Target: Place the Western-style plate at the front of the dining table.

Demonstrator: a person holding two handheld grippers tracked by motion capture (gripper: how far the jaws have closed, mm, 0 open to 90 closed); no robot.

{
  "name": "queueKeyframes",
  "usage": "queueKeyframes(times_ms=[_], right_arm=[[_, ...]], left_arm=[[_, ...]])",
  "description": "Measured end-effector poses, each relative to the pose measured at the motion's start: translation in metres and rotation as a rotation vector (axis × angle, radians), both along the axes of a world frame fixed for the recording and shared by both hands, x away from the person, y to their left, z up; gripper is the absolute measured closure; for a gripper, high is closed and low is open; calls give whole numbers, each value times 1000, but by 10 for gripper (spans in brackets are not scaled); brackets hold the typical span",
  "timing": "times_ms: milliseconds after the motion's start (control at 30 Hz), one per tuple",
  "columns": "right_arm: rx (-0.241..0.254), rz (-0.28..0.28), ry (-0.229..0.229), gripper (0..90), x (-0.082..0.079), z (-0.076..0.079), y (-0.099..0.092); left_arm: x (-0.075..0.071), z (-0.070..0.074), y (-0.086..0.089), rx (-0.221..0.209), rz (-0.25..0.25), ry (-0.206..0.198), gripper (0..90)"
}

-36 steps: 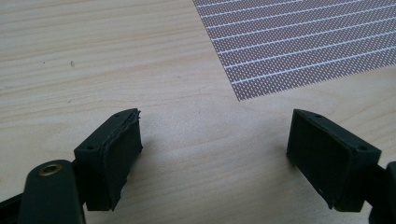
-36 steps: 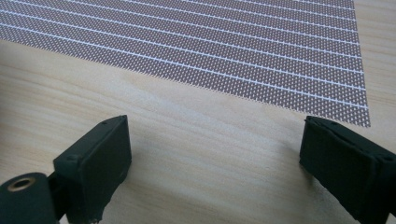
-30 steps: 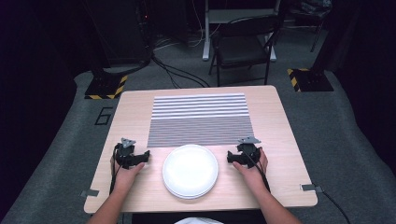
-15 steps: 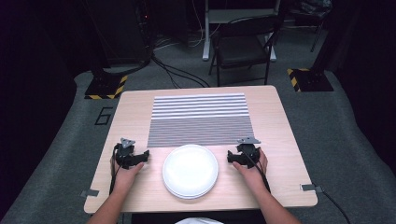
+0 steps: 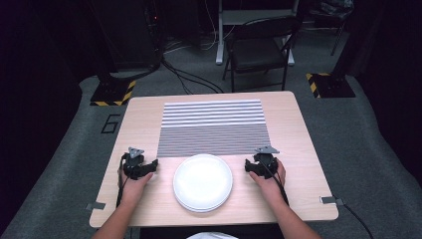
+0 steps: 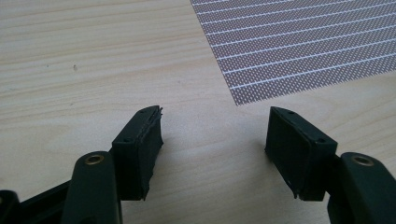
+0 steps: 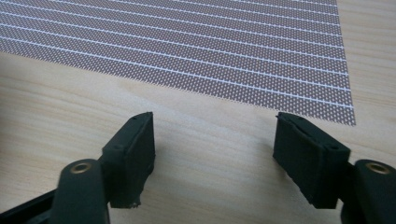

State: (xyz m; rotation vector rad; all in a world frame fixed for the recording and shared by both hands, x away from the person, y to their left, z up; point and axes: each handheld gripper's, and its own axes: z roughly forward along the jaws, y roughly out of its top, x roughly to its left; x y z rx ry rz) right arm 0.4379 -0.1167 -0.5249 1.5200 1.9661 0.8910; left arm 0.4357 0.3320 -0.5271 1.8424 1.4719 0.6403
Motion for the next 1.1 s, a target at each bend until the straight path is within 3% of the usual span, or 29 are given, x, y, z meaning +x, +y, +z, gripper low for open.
queueKeyframes(times_ms=[133,300,367,567,700,1000,1100], right_arm=[[18,-11,20,322,-1,3,-2],[24,-7,1,376,-7,11,-1],[24,7,-16,384,-11,15,-1],[61,13,-9,414,-17,23,-1],[80,26,-4,458,-20,30,-3],[109,58,9,484,-28,45,-5],[108,72,3,488,-34,51,-6]], left_arm=[[-2,4,0,-26,-6,29,435],[-3,10,-1,-55,-9,22,435],[-3,14,-4,-66,-25,26,435],[-2,24,-17,-78,-74,51,430],[-1,34,-22,-106,-77,46,439],[-6,50,-32,-114,-93,14,468],[-9,54,-39,-94,-116,3,476]])
